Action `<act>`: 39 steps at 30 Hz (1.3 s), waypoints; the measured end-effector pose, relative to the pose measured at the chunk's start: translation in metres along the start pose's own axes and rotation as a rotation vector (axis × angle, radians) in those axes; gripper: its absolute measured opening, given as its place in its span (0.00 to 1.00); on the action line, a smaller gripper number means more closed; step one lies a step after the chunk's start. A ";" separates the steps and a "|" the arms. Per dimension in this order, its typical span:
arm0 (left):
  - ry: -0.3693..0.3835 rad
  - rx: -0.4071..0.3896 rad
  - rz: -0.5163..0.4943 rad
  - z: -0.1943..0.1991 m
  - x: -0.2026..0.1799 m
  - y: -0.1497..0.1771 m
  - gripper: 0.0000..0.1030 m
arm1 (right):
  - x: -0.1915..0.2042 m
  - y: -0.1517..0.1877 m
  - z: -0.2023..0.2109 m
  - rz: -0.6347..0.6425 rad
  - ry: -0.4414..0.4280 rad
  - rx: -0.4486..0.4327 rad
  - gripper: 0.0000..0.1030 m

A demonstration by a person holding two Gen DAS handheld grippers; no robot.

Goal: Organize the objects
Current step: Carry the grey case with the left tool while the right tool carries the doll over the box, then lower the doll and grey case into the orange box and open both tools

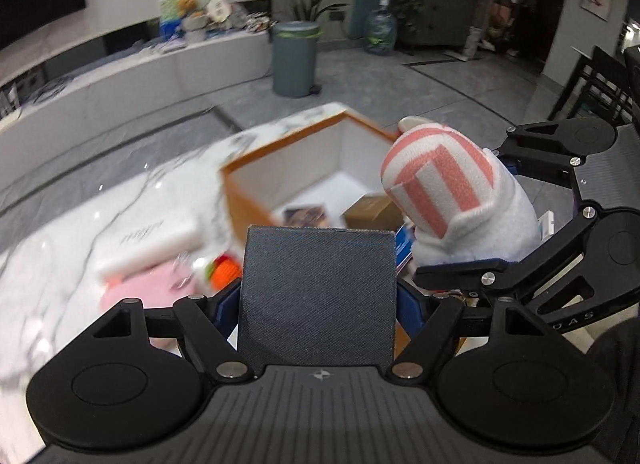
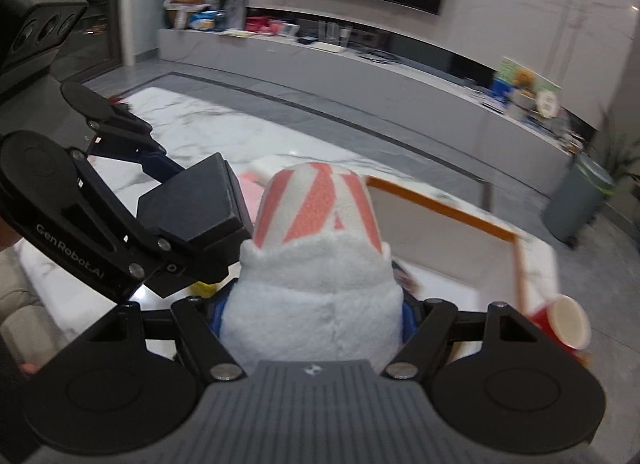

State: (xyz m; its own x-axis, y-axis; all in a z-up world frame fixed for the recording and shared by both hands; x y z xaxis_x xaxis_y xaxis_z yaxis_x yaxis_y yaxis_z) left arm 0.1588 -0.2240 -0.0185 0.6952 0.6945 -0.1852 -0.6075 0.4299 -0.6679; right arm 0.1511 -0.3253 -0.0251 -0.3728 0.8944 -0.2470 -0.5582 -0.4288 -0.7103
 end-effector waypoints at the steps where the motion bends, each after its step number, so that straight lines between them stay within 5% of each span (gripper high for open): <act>1: 0.005 -0.005 -0.010 -0.006 -0.006 -0.007 0.85 | -0.009 0.002 0.001 -0.004 0.016 0.009 0.73; 9: 0.065 0.011 -0.044 -0.057 -0.035 -0.030 0.85 | -0.062 0.020 -0.007 -0.010 0.140 0.098 0.73; 20: 0.046 0.109 -0.116 -0.091 -0.049 -0.010 0.85 | -0.094 0.057 -0.035 -0.047 0.165 0.194 0.73; 31: 0.043 0.120 -0.156 -0.092 -0.056 -0.014 0.85 | -0.111 0.005 -0.009 -0.160 0.149 0.051 0.73; 39: 0.035 0.195 -0.260 -0.110 -0.070 -0.005 0.85 | -0.099 0.039 -0.048 -0.153 0.132 0.219 0.74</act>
State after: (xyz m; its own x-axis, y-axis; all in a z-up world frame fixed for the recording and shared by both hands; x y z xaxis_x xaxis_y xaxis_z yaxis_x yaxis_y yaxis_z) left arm 0.1554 -0.3376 -0.0814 0.8475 0.5281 -0.0531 -0.4674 0.6953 -0.5460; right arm 0.2016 -0.4245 -0.0604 -0.1800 0.9534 -0.2420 -0.7526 -0.2919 -0.5902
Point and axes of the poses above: each gripper's, at about its wrist camera, not at the fingertips, and z roughly against the way its jaws point, x to its left, y to its underside, the point moved 6 cm from there along -z, roughly the way its jaws point, and after that the axes turned 10 degrees about y, right-handed, at the moved point
